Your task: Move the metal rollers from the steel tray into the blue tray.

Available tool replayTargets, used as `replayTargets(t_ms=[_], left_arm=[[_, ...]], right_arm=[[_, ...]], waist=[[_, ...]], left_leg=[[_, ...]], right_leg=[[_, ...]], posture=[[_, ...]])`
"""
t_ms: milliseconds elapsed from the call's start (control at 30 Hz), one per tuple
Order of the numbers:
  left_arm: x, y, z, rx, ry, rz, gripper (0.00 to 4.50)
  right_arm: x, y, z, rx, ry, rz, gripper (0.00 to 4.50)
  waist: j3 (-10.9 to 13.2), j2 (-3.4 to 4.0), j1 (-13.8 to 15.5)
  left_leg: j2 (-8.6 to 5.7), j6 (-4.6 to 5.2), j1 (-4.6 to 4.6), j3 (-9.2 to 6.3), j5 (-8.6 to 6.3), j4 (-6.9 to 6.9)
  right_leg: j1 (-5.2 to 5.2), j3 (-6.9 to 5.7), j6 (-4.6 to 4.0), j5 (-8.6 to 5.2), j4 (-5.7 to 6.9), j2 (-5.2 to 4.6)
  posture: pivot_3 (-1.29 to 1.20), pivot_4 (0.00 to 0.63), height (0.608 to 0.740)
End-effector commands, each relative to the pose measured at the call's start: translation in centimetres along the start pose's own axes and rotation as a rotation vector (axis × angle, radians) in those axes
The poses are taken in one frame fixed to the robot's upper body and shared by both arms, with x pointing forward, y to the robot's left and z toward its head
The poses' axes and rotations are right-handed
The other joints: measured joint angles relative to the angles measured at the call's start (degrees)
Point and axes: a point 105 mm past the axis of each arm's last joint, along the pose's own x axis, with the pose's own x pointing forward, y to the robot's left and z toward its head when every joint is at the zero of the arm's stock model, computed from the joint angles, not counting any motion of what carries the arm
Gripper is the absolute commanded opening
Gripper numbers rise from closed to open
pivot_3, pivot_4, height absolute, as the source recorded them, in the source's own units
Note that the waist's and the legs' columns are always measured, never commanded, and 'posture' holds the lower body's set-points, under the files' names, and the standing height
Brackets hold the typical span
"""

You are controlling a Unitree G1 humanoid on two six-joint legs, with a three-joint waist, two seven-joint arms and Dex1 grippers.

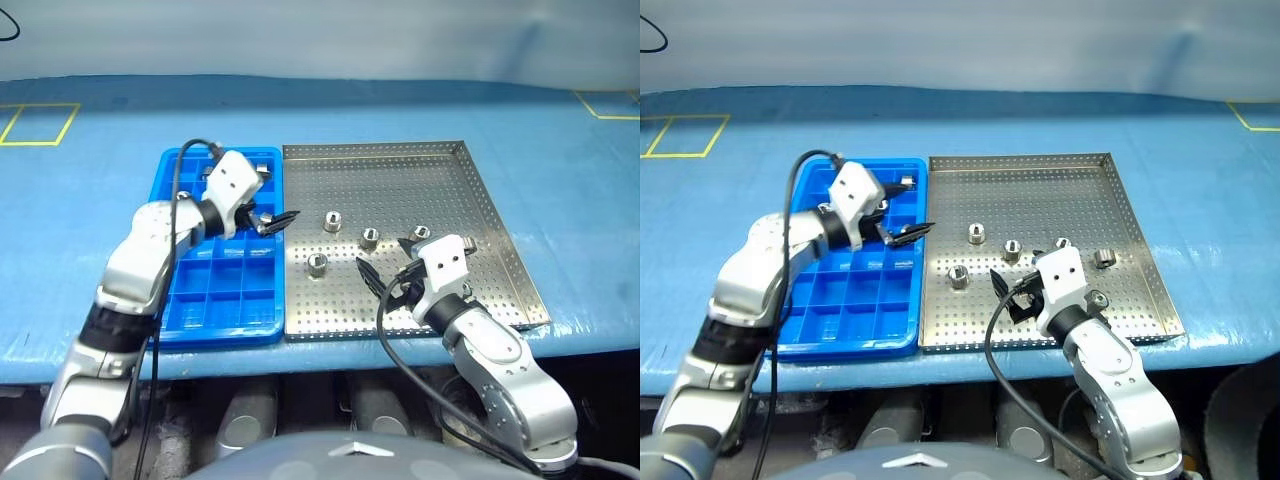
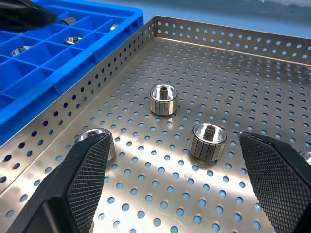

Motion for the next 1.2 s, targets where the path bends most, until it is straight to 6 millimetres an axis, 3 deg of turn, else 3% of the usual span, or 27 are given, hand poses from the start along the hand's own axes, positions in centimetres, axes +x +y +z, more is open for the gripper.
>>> replayTargets(t_ms=[33, 133, 367, 600, 967, 1067, 1200], left_arm=[[1.6, -1.4, 0.5, 0.085, 0.105, -0.203, 4.5], [2.2, -3.0, 0.4, 0.177, 0.194, -0.418, 4.5], [2.3, -4.2, -1.8, 0.355, 0.385, -0.655, 4.5], [2.9, -4.2, -3.2, 0.433, 0.463, -0.702, 4.5], [5.6, -5.0, -3.6, 0.529, 0.488, -0.731, 4.5], [5.6, -4.8, -4.2, 0.562, 0.532, -0.744, 3.99], [5.3, -4.9, -4.2, 0.568, 0.544, -0.783, 2.59]], right_arm=[[-0.4, 0.3, 1.3, 0.003, -0.031, 0.001, 4.45], [-0.6, 0.4, 1.1, 0.011, -0.023, -0.016, 4.45], [-0.9, 0.2, 0.5, 0.02, -0.016, -0.069, 4.45], [-0.9, 0.1, 0.5, 0.033, -0.03, -0.091, 4.45], [-0.9, -0.1, 0.7, 0.031, -0.053, -0.114, 4.45], [-1.0, -0.2, 0.6, 0.032, -0.056, -0.125, 4.5], [-1.2, -0.3, 0.7, 0.034, -0.061, -0.14, 4.5]], waist=[[0.0, 0.0, -0.58], [0.01, 0.01, -1.41], [0.02, 0.03, -2.67], [0.02, 0.03, -3.16], [0.02, 0.02, -3.54], [0.02, 0.02, -3.77], [0.01, 0.02, -4.22]], left_leg=[[0.0, 0.02, 0.0, 0.01, -0.01, 0.0], [0.0, 0.06, 0.01, 0.1, -0.04, -0.03], [0.02, 0.11, 0.0, 0.18, -0.07, -0.06], [0.02, 0.22, 0.0, 0.32, -0.12, 0.03], [-0.02, 0.53, -0.05, 0.63, -0.31, 0.37], [-0.02, 0.59, -0.06, 0.68, -0.35, 0.42], [-0.02, 0.63, -0.05, 0.82, -0.37, 0.43]], right_leg=[[-0.01, 0.01, 0.01, 0.0, -0.01, 0.0], [-0.03, 0.08, 0.22, 0.07, -0.01, 0.0], [-0.11, 0.23, 0.27, 0.04, 0.0, 0.01], [-0.12, 0.43, 0.27, 0.02, 0.0, 0.02], [-0.11, 0.76, 0.49, 0.02, 0.0, 0.03], [-0.1, 0.83, 0.55, 0.04, 0.0, 0.03], [-0.12, 0.98, 0.65, 0.09, 0.0, 0.06]], posture=[[-0.07, 0.15, 0.74], [-0.09, 0.15, 0.74], [-0.12, 0.15, 0.74], [-0.14, 0.15, 0.74], [-0.17, 0.15, 0.74], [-0.18, 0.15, 0.74], [-0.19, 0.15, 0.74]])
